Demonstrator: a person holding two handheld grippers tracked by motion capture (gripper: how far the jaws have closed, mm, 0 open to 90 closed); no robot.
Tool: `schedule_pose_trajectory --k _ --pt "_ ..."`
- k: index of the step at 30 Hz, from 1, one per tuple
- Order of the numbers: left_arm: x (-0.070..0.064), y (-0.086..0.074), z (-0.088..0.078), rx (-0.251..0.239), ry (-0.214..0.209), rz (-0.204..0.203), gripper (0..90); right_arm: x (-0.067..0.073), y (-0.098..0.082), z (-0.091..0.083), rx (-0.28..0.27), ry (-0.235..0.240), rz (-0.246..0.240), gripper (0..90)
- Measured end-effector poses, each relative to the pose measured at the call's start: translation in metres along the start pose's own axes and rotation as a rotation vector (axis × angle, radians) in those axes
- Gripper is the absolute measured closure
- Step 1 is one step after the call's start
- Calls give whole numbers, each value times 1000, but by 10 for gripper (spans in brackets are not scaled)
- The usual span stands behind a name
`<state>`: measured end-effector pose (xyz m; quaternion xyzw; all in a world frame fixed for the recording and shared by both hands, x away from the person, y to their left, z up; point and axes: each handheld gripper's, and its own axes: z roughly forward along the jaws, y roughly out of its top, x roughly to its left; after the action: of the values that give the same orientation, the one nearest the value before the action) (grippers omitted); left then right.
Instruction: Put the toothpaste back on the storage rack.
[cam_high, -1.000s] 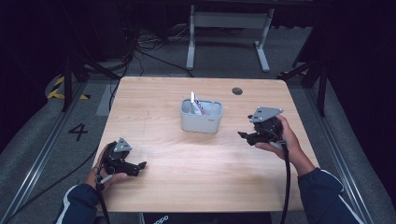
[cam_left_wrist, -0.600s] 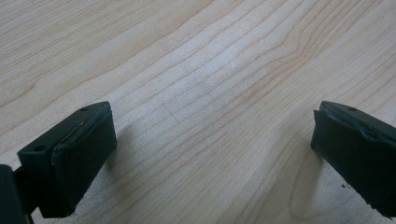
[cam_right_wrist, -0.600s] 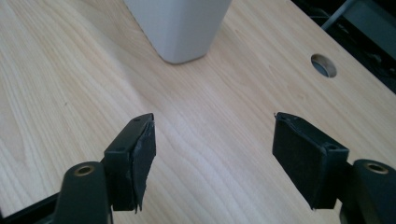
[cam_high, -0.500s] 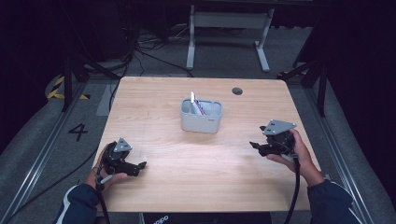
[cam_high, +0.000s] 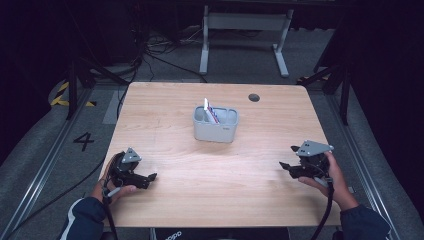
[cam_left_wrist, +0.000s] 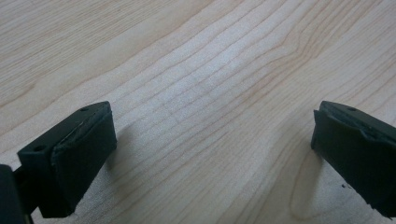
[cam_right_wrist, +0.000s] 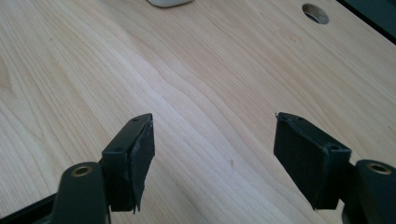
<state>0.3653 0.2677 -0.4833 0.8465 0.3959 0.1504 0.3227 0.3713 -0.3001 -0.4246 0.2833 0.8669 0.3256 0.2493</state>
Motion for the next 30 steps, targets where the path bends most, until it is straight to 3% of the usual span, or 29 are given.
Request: schedule_pose_trajectory --k 8,16,20,23,26,30 --pt "0 0 0 0 1 2 5 -2 -29 -1 22 -22 55 281" --pt "0 0 0 5 -7 -8 2 -3 -64 -7 6 -21 181 246" --pt "2 1 1 1 -3 13 2 -6 -82 -5 38 -21 248 237" --pt "2 1 1 1 -4 12 2 -8 -89 -5 26 -23 282 211" --pt "2 1 1 1 0 10 2 -12 -95 -3 5 8 335 198" --pt "1 1 1 2 3 3 3 -13 -95 -3 8 9 345 191"
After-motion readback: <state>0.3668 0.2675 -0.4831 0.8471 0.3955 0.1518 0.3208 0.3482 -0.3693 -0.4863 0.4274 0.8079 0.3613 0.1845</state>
